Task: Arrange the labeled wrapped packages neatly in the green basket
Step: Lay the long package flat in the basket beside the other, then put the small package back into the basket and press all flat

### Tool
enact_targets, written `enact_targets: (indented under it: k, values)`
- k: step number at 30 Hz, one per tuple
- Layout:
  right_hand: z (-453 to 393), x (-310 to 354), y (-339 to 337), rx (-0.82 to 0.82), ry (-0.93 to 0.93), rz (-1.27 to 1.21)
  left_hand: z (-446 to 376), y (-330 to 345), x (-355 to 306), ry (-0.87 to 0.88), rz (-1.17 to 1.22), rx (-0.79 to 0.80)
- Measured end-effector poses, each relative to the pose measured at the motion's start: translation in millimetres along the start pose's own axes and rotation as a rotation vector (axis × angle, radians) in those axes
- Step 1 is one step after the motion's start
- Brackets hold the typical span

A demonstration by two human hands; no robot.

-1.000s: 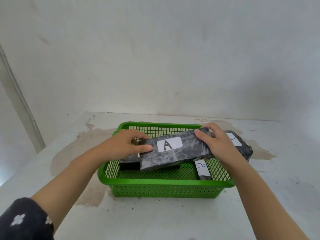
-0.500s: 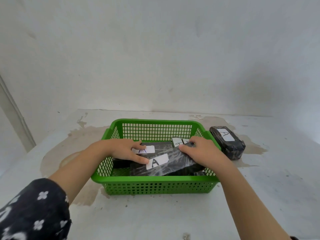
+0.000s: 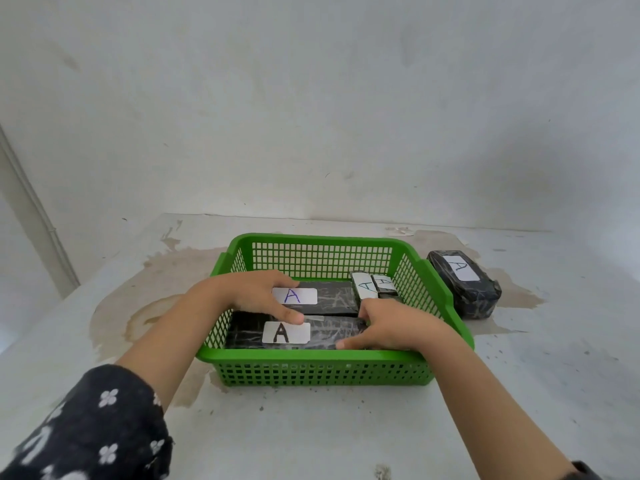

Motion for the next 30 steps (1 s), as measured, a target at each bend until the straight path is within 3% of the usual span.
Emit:
enact_targets:
  k: [8, 12, 15, 17, 20, 28, 30]
  values:
    - [4, -2, -4, -0.062, 0.024, -0.044, 3, 7, -1, 0.002, -0.139, 0.002]
    - [22, -14, -34, -0.441, -0.015, -0.225, 1, 7, 0, 0.006, -0.182, 0.014]
    - [42, -39, -57, -0.718, 0.102, -0.075, 1, 5, -2, 0.013, -0.195, 0.012]
    - [44, -58, -55, -0.681, 0.250, 0.035, 1, 6, -2, 0.008, -0.190, 0.004]
    - [36, -68, -39, -0.551, 0.249, -0.113, 2, 10, -1, -0.019, -0.211, 0.013]
    - [31, -87, -45, -0.597, 0.080, -0.372, 6, 9, -10, -0.088, -0.293, 0.122]
    - [36, -104, -53, -0.735, 0.086, -0.519, 6, 0, -17, -0.100, -0.285, 0.115]
Point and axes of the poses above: each hand's wrist, its own z-axis away from the middle knuckle, its own y-axis out of the palm, x = y × z, the point moved 7 cm from there along -z, towards the middle knuckle, and after that the axes turned 4 degrees about z, right-handed, at the moved point
